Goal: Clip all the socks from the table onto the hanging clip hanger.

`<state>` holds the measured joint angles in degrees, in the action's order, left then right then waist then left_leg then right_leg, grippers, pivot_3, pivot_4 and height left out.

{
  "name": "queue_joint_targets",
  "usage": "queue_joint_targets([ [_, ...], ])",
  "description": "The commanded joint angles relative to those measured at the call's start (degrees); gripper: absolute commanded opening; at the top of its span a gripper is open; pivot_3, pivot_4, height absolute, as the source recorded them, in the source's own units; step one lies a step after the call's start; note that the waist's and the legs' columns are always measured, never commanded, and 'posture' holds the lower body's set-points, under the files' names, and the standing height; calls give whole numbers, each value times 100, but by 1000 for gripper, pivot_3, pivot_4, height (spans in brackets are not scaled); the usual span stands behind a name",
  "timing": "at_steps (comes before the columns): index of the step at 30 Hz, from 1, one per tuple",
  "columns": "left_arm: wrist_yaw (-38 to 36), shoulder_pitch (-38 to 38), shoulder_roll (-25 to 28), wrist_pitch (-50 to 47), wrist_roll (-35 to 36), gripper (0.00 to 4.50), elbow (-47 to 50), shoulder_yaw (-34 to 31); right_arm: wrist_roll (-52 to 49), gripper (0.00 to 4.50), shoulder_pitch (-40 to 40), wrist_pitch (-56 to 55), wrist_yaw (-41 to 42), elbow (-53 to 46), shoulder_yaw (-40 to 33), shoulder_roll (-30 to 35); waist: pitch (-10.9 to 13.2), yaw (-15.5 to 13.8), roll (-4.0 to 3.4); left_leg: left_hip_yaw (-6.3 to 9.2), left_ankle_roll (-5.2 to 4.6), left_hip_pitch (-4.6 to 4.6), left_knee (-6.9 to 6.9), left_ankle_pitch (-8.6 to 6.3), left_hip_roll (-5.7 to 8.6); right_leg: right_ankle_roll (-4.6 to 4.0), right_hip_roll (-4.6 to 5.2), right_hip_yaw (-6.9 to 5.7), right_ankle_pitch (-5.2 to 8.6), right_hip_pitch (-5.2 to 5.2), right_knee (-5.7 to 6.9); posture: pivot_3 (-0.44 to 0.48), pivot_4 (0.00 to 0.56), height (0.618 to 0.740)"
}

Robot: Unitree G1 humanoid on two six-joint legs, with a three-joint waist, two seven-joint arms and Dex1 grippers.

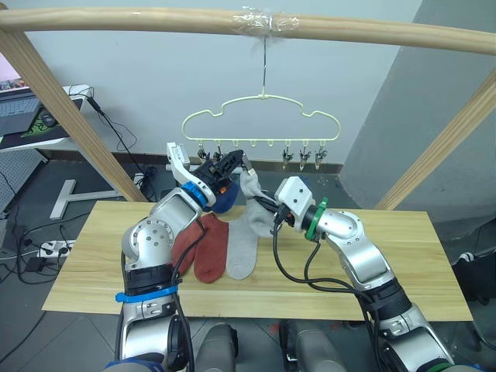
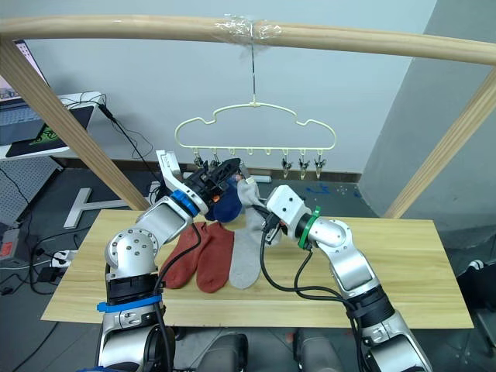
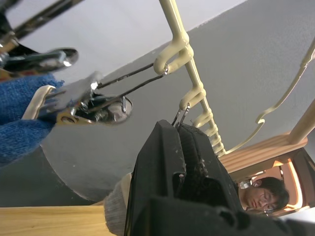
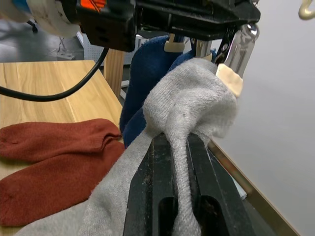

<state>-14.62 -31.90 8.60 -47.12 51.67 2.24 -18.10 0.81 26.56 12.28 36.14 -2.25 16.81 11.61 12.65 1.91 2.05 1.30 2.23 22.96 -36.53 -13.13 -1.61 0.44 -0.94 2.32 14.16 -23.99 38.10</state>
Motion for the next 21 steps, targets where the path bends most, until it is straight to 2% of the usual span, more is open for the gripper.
queue_joint_targets([
  [1, -81, -91, 13, 69, 75, 0, 100, 27, -134, 48, 139, -34, -15, -270, -78, -48, 0, 0, 0, 0, 0, 0, 0, 0, 0, 0, 0, 0, 0, 0, 0, -10, 205, 740],
  [2, -126, -75, 30, 72, 80, 0, 129, 43, -133, 48, 143, -29, -21, -261, -90, -51, 0, 0, 0, 0, 0, 1, 0, 0, 0, 0, 0, 1, 0, 0, 0, -10, 206, 740],
  [3, -140, -66, 38, 85, 75, 270, 141, 47, -128, 17, 146, -28, -23, -255, -96, -50, 0, 0, 0, 0, 0, 1, 0, 0, 0, 0, 0, 1, 0, 0, 0, -10, 206, 740],
  [10, -206, -22, 73, 20, 149, 2480, 204, 19, -133, 0, 141, 44, -68, -238, -135, -68, 0, 0, 0, 0, 0, 1, 0, 0, 0, 0, 0, 0, 0, -1, 0, -10, 206, 740],
  [17, -264, 202, 368, -371, 378, 4465, 571, 31, -254, 0, 135, 252, -213, -149, -298, -207, 1, -3, 1, 2, 0, 2, 1, 0, -1, 0, 0, -1, 0, -2, 0, -6, 207, 740],
  [18, -284, 281, 466, -463, 419, 4465, 684, 30, -294, 0, 128, 322, -244, -139, -340, -246, 1, 8, 2, 1, 0, 2, 0, 0, -1, 0, 0, 0, 0, -2, 0, 4, 210, 740],
  [21, -661, 705, 1193, -668, 234, 4500, 1257, 261, -521, 759, 94, 688, -384, -122, -532, -407, 4, 36, 0, 7, 0, 1, 7, 0, -7, 0, -1, 7, 0, -8, 3, 4, 210, 740],
])
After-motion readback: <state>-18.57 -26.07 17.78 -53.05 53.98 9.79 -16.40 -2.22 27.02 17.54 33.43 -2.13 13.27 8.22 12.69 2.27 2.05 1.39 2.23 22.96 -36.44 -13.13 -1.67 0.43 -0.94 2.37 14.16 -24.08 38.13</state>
